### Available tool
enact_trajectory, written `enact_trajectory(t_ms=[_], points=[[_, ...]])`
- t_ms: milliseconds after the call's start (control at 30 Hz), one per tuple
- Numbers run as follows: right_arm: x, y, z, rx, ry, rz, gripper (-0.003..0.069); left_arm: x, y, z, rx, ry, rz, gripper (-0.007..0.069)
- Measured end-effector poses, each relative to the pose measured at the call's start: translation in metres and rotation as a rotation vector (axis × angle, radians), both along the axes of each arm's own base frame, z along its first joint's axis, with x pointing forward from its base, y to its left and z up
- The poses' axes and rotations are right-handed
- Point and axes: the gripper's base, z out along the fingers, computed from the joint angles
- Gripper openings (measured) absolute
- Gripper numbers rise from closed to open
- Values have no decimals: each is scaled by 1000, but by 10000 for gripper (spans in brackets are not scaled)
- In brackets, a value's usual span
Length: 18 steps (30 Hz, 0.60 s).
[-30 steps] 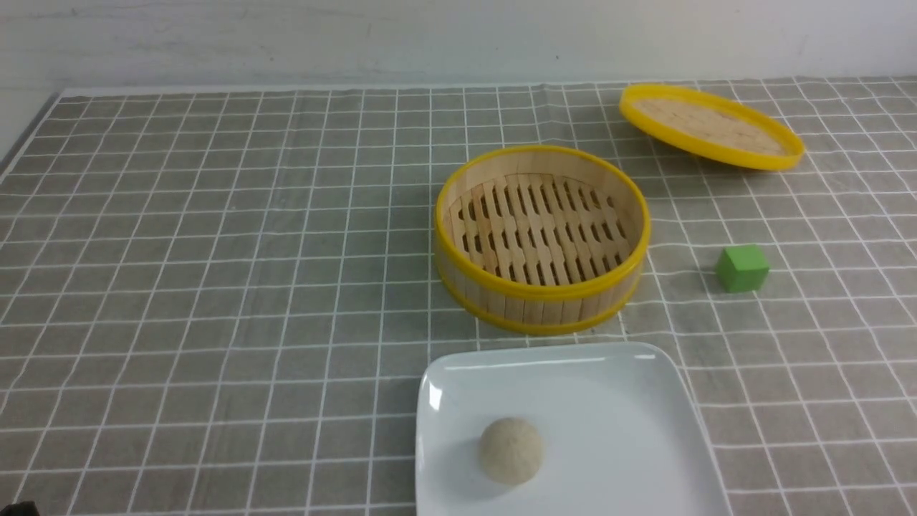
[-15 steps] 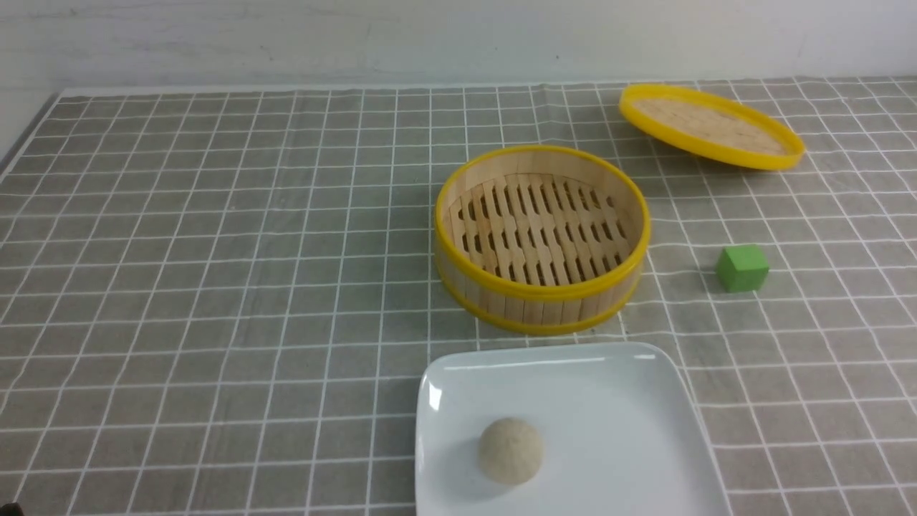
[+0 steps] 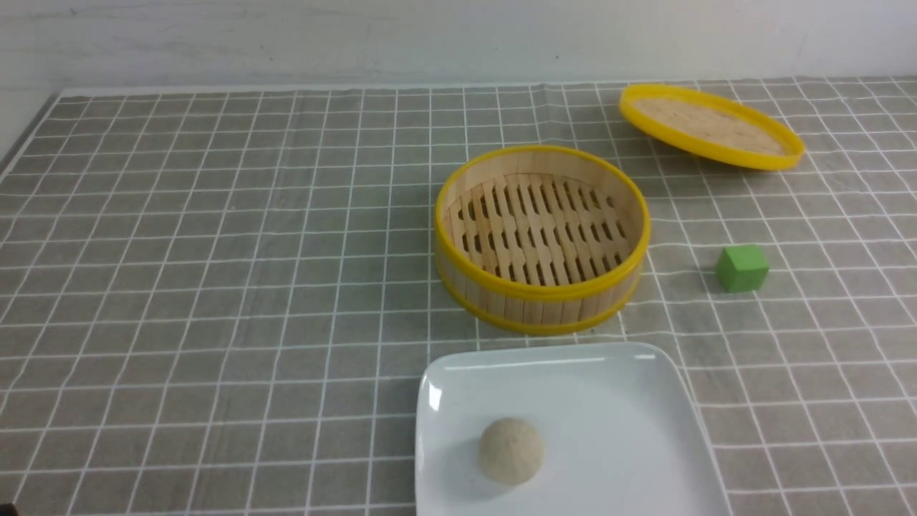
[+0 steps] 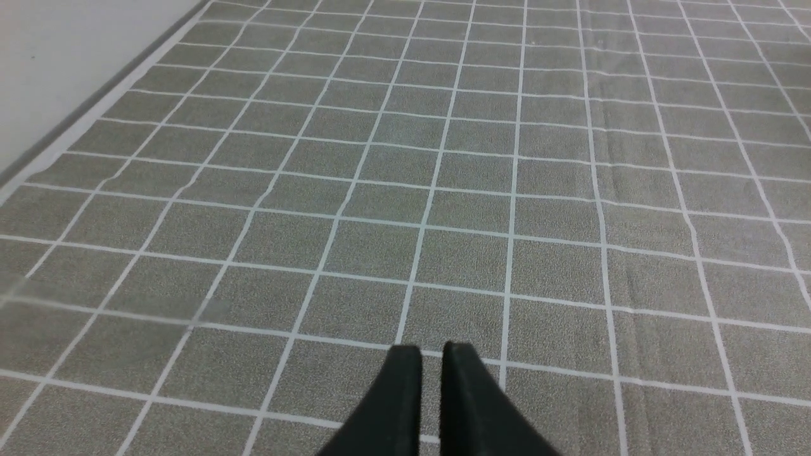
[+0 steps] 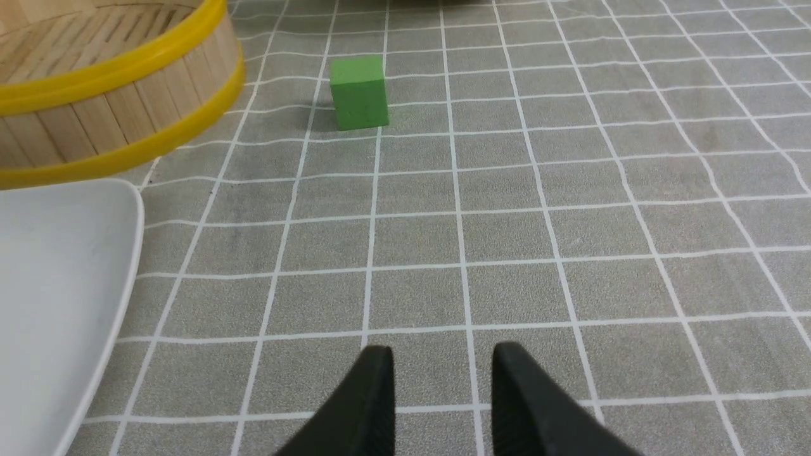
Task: Put the steamed buns into the plate on the grey tablecloth.
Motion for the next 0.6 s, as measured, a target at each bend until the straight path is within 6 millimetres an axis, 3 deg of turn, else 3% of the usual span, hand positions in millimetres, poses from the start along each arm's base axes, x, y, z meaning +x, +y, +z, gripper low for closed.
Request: enact_trajectory(t_ms=[600], points=[[0,0,0,0,0,0,240,0,0,0,2,0,0,90]])
